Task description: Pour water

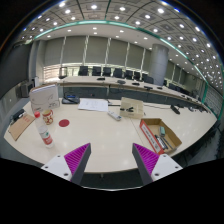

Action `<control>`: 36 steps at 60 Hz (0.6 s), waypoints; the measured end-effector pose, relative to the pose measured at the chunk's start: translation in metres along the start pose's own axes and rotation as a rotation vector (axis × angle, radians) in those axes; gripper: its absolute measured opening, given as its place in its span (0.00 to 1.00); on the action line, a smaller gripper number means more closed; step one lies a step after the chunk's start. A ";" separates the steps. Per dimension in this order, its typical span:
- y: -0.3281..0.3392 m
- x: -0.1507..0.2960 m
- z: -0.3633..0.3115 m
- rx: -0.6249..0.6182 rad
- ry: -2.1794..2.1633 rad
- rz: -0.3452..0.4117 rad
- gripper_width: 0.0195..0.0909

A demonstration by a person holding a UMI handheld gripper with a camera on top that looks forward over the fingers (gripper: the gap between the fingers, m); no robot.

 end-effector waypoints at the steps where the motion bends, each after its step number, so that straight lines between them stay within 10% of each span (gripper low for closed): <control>1: 0.000 0.000 -0.001 0.006 -0.001 -0.001 0.93; 36: -0.057 -0.051 -0.265 0.270 0.030 0.004 0.93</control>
Point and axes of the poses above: the point between the fingertips, and its own axes, seen from behind it with the camera up: z to the right, x up, y backward, against the way the camera looks, the point moved 9 cm from there along y, backward, against the way the camera looks, and after that the axes turned 1 degree about -z, right-handed, at the moved point
